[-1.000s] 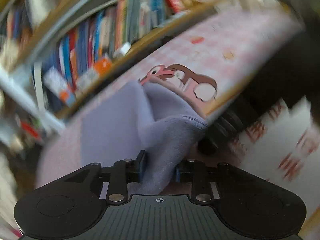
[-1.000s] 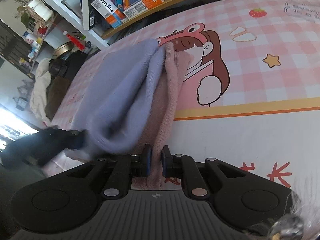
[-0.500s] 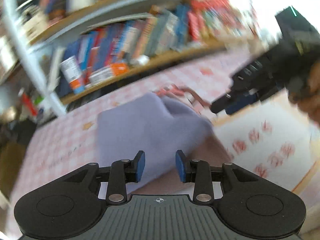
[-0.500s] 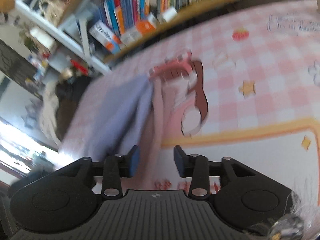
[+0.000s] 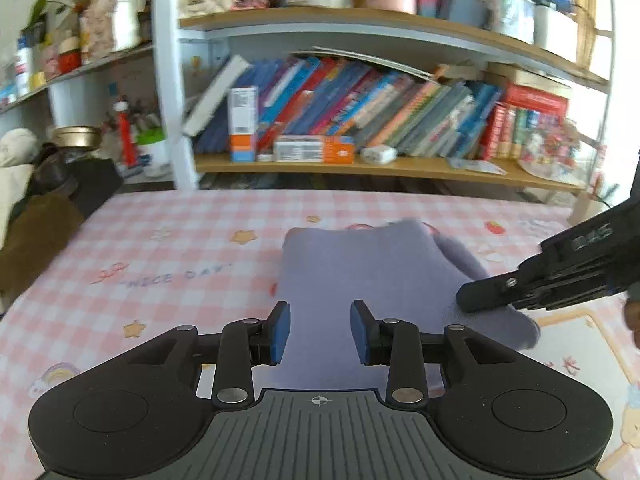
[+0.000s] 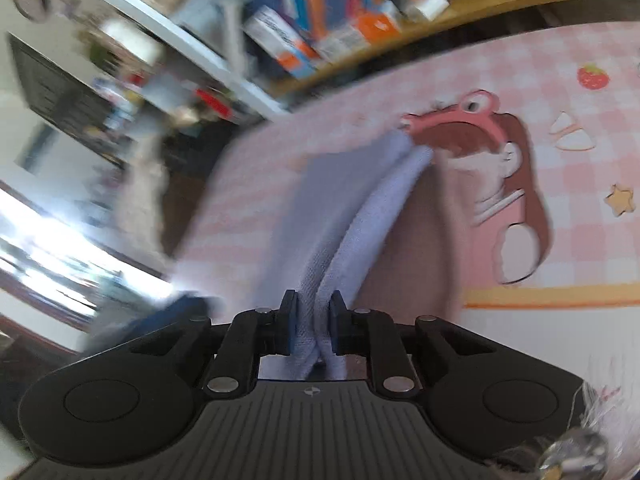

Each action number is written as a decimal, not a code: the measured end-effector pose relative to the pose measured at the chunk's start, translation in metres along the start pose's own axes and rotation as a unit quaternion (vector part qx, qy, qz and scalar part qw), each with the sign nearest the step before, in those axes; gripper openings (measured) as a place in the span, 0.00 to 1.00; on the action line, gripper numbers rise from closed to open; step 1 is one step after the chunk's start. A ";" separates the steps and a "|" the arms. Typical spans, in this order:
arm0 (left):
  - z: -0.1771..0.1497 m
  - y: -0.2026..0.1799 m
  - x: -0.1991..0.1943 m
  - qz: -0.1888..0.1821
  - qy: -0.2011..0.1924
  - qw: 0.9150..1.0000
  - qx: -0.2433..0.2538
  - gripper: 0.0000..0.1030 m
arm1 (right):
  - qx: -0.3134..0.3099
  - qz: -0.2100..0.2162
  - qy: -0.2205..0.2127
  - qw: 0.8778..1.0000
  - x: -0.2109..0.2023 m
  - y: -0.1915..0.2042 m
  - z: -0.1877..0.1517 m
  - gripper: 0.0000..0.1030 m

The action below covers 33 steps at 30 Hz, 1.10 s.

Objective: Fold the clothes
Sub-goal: 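Lift the bundle edge with both grippers and fold it over onto itself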

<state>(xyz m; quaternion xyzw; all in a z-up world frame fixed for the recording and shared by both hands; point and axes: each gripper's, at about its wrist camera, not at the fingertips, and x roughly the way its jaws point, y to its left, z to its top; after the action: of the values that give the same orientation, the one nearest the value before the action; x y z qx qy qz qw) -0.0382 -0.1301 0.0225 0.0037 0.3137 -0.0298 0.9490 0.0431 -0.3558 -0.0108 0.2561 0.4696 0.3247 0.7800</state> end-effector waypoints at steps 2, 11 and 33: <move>-0.007 -0.003 0.012 -0.014 0.023 1.000 0.010 0.32 | 0.014 -0.040 0.010 0.999 0.005 -0.011 -0.012 0.14; -0.010 0.000 0.024 -0.048 0.034 0.997 0.059 0.32 | 0.038 -0.095 -0.028 0.994 0.003 -0.026 -0.014 0.45; -0.006 0.007 0.048 -0.106 0.060 0.988 0.093 0.32 | 0.000 -0.197 -0.063 0.978 0.029 -0.008 -0.020 0.30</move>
<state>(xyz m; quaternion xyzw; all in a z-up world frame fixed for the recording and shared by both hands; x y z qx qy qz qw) -0.0027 -0.1259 -0.0105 0.0606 0.3644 -0.1587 0.9156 0.0373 -0.3370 -0.0412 0.1786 0.4612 0.1478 0.8565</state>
